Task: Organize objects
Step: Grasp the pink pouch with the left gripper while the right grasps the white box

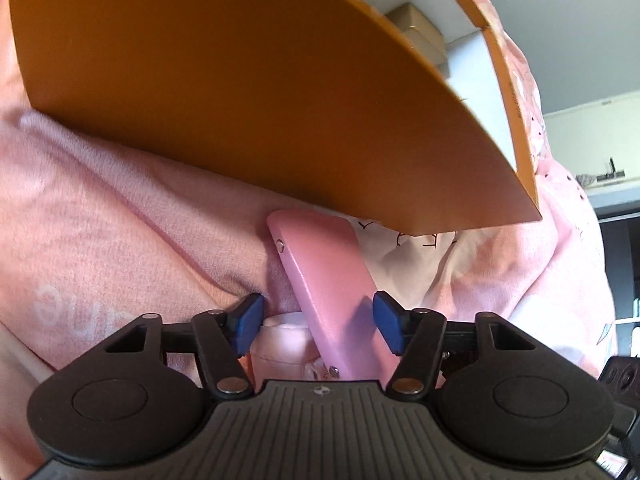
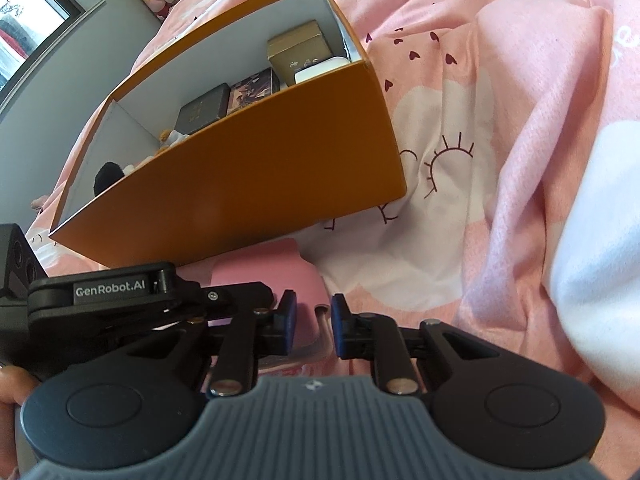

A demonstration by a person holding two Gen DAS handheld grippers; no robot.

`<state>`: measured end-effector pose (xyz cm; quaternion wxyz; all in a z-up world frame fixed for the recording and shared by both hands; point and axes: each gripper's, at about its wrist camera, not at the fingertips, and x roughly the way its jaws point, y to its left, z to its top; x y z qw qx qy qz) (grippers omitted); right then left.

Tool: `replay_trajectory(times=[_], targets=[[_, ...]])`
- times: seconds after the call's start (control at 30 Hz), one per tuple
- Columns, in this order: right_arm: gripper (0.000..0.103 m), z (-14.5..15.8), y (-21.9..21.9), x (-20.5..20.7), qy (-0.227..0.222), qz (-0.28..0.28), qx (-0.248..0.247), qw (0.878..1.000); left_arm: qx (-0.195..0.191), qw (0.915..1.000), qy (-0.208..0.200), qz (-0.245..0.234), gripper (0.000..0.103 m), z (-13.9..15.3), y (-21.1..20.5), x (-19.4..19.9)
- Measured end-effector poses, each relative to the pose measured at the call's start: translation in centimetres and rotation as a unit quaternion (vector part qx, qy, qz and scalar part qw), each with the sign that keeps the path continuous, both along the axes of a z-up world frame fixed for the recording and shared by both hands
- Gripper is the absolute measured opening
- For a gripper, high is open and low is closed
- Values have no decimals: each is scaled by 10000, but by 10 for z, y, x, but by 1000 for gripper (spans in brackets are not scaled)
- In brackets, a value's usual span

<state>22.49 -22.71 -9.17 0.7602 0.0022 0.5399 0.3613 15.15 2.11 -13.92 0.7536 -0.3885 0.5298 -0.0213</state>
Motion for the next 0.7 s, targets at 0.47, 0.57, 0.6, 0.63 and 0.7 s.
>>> replay_trajectory(times=[0.47,0.57,0.6,0.63,0.7], targets=[[25,0,-4,3,171,-60,-2,9998,23,9989,-406,-228,37,8,-8,4],[28,1,-12,10,358,-213,27,9991,172,9974,-623,-330,33,21,-7,-2],[28,1,-14,11,453,-248,45,9987,193,9968,-682,-366,30,24,-6,-4],[29,0,-16,12,551,-242,59,9982,198,9964,-719,-398,28,28,-6,-7],[30,0,-18,11,652,-163,47,9977,165,9956,-806,-446,24,36,-4,-13]])
